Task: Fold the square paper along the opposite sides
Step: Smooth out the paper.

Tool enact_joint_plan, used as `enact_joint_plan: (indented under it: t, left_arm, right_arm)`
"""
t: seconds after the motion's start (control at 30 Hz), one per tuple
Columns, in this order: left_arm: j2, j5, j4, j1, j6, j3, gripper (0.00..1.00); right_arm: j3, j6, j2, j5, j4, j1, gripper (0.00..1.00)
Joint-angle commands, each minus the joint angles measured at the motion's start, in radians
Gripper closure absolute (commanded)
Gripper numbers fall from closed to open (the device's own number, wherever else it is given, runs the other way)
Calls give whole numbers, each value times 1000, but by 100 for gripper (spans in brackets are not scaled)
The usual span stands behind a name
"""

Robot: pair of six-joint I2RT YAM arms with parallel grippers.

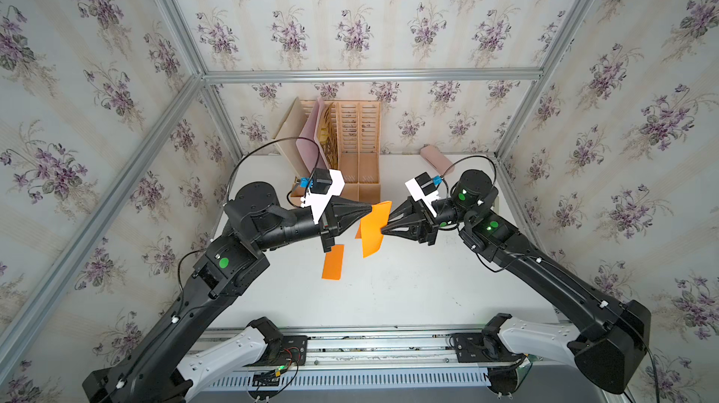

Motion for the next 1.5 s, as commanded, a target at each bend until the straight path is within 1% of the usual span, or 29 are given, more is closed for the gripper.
enact_joint_plan:
  t: [0.0, 0.1, 0.13, 0.17, 0.23, 0.27, 0.3, 0.33, 0.47, 0.53, 0.57, 0.6, 0.63, 0.67, 0.83, 0.87, 0.9, 0.93, 0.97, 1.0, 1.03, 1.07, 1.23, 1.3, 1.33, 1.37, 1.4, 1.43, 1.47]
  left_arm:
    - [-1, -4, 29, 0, 13, 8, 100]
    - [1, -4, 32, 1, 12, 11, 100]
    - [1, -4, 33, 1, 13, 12, 100]
    - [3, -5, 34, 1, 13, 14, 100]
    - [3, -5, 38, 0, 15, 16, 100]
    - [4, -5, 39, 0, 15, 17, 100]
    - [5, -4, 39, 0, 14, 17, 100]
    - [7, -4, 41, -1, 15, 18, 100]
    - [9, -4, 46, 1, 14, 19, 100]
    - [11, -7, 47, 0, 15, 19, 100]
    - [11, -7, 50, 0, 14, 17, 100]
    - [10, -6, 52, 0, 13, 18, 100]
    - [9, -7, 53, 0, 12, 17, 100]
    - [9, -7, 55, 0, 13, 17, 100]
    - [4, -8, 56, 0, 15, 18, 100]
    - [3, -9, 55, 2, 16, 19, 100]
    - [1, -10, 54, 1, 16, 20, 100]
    - [0, -11, 53, -1, 18, 20, 100]
    - [-2, -12, 53, 0, 18, 21, 100]
    - [-4, -13, 52, 0, 18, 22, 100]
    - [-4, -12, 51, 0, 18, 23, 100]
    - [-6, -12, 49, 1, 17, 25, 100]
    - [-10, -12, 49, 0, 16, 26, 100]
    - [-7, -12, 50, 0, 18, 26, 100]
    - [-6, -12, 49, -1, 18, 27, 100]
    - [-5, -12, 50, -1, 17, 27, 100]
    - [-5, -12, 52, -1, 16, 27, 100]
    - [-4, -12, 52, 0, 17, 25, 100]
    - [-4, -11, 52, -1, 15, 24, 100]
  right_arm:
    - [-8, 33, 0, -12, 60, 0, 100]
    - [-17, 43, -6, -12, 78, 0, 100]
    - [-19, 45, -8, -11, 80, 0, 95]
    - [-22, 48, -9, -12, 85, 0, 85]
    - [-29, 53, -11, -12, 96, 2, 81]
    - [-33, 60, -11, -12, 105, 0, 84]
    - [-37, 66, -10, -15, 114, 1, 95]
    - [-41, 72, -10, -15, 120, 2, 100]
    - [-52, 78, -14, -15, 131, 1, 100]
    - [-55, 77, -16, -14, 131, 1, 83]
    - [-57, 79, -16, -15, 133, 1, 78]
    - [-59, 80, -16, -14, 134, 2, 78]
    - [-61, 83, -14, -14, 140, 2, 86]
    - [-64, 89, -13, -14, 145, 2, 100]
    - [-79, 99, -20, -12, 162, 7, 100]
    - [-82, 99, -23, -10, 162, 8, 97]
    - [-85, 98, -25, -6, 162, 8, 85]
    - [-89, 100, -26, -4, 164, 7, 80]
    - [-93, 102, -26, -4, 167, 7, 78]
    - [-96, 105, -25, -2, 169, 8, 84]
    - [-97, 107, -25, -1, 169, 8, 97]
    - [-99, 109, -25, 2, 169, 8, 100]
    - [-117, 111, -42, 6, 172, 9, 100]
    - [-124, 110, -46, 9, 172, 9, 87]
    - [-129, 112, -48, 10, 175, 9, 85]
    - [-133, 111, -48, 12, 174, 9, 86]
    - [-135, 111, -47, 11, 174, 9, 95]
    - [-136, 111, -46, 12, 173, 9, 100]
    - [-138, 111, -46, 11, 172, 9, 100]
